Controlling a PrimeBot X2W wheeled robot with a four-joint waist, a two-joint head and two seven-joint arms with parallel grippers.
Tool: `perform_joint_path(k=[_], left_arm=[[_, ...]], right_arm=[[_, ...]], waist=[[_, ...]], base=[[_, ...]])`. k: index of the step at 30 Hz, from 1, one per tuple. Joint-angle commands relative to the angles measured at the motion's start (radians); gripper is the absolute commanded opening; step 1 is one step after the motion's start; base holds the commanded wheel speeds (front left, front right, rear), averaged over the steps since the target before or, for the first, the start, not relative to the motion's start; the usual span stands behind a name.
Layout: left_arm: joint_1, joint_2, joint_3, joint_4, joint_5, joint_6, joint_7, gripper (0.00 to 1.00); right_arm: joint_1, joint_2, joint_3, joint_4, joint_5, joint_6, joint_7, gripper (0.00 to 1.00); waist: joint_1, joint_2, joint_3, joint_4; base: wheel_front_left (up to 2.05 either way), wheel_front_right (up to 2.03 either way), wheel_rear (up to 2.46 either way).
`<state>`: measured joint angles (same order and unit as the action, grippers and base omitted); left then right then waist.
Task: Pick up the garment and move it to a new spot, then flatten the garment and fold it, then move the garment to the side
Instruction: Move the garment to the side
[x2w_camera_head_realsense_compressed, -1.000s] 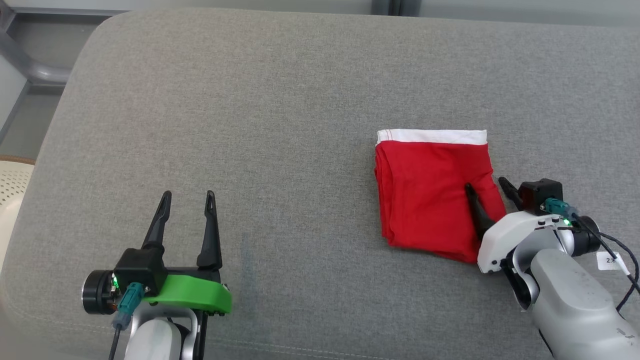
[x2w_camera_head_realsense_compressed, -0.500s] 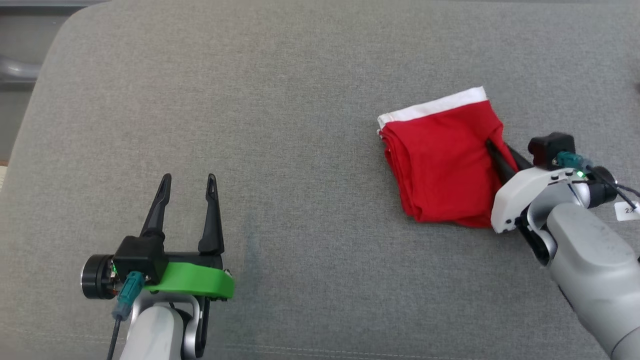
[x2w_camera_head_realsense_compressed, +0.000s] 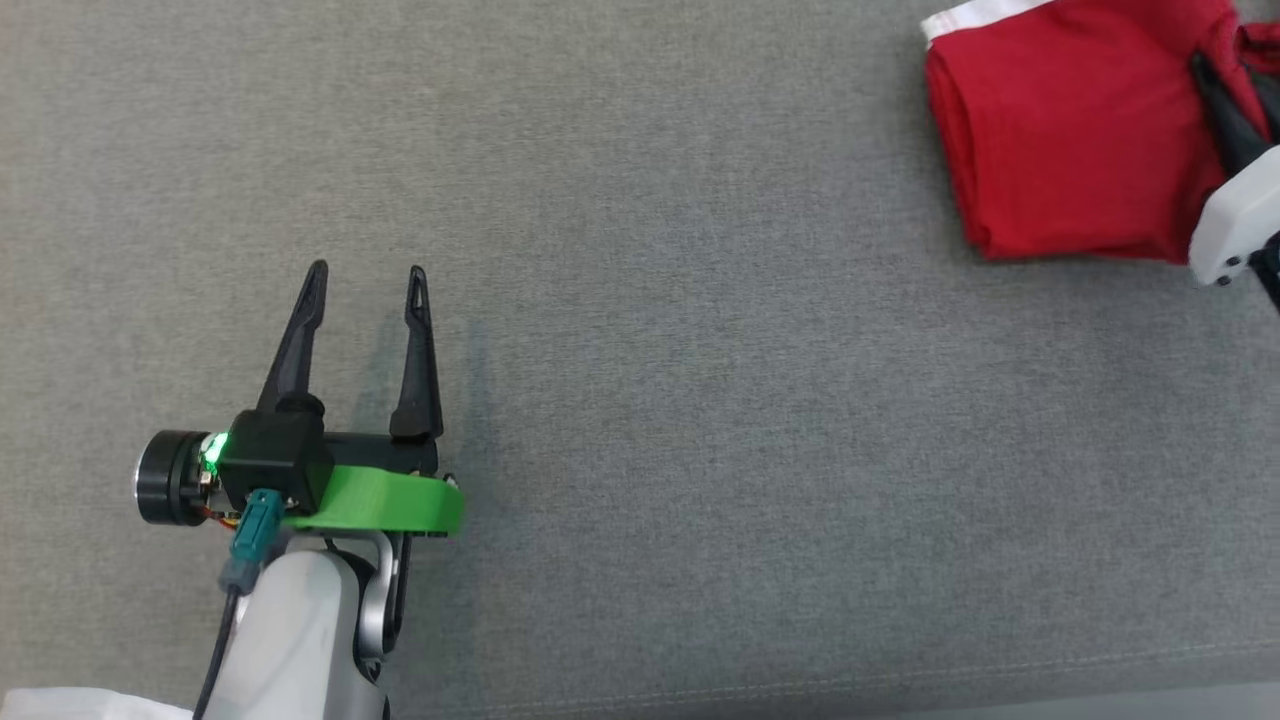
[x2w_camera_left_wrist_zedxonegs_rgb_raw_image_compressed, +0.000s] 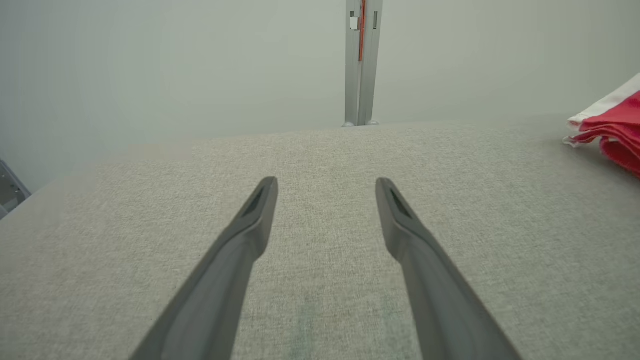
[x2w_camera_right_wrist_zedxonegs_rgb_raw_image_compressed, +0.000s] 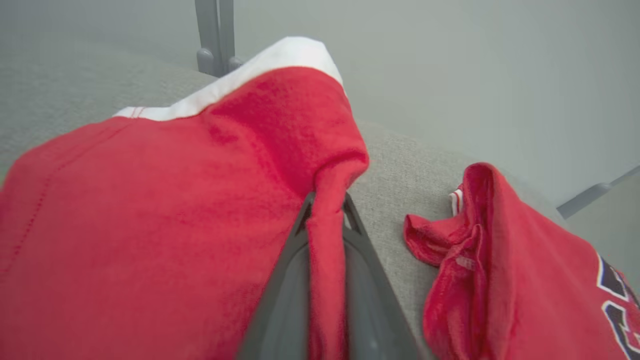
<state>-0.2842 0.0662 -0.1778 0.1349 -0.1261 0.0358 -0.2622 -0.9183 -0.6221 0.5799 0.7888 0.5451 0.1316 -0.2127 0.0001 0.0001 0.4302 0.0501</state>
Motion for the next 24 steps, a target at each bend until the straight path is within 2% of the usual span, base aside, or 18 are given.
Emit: perform_joint_path(k=[1,9,15,24], left_arm=[[-0.021,0.015,0.005,-0.007,0.009,0.005,-0.003,1.00],[-0.052,0.057,-0.002,-0.065,0.050,0.015,0.020,1.00],[-0.078,0.078,-0.019,-0.131,0.071,0.015,0.059,1.00],[-0.075,0.096,-0.034,-0.197,0.085,0.019,0.092,1.00]], right_arm=[[-0.027,-0.023,0.001,-0.015,0.015,-0.002,-0.001,0.00],[-0.108,-0.141,-0.001,-0.040,0.063,-0.002,0.001,0.00],[-0.162,-0.220,-0.023,-0.011,0.083,-0.002,-0.009,0.00],[-0.255,-0.238,-0.017,0.082,0.113,-0.002,0.008,0.00]], waist=[[-0.0001,-0.0001,0.089,-0.097],[-0.0001,-0.0001,0.173,-0.219],[-0.0001,-0.0001,0.211,-0.250],[-0.0001,-0.0001,0.247,-0.253]], base=[[0.00,0.00,0.00],[0.00,0.00,0.00],[0.00,0.00,0.00],[0.00,0.00,0.00]])
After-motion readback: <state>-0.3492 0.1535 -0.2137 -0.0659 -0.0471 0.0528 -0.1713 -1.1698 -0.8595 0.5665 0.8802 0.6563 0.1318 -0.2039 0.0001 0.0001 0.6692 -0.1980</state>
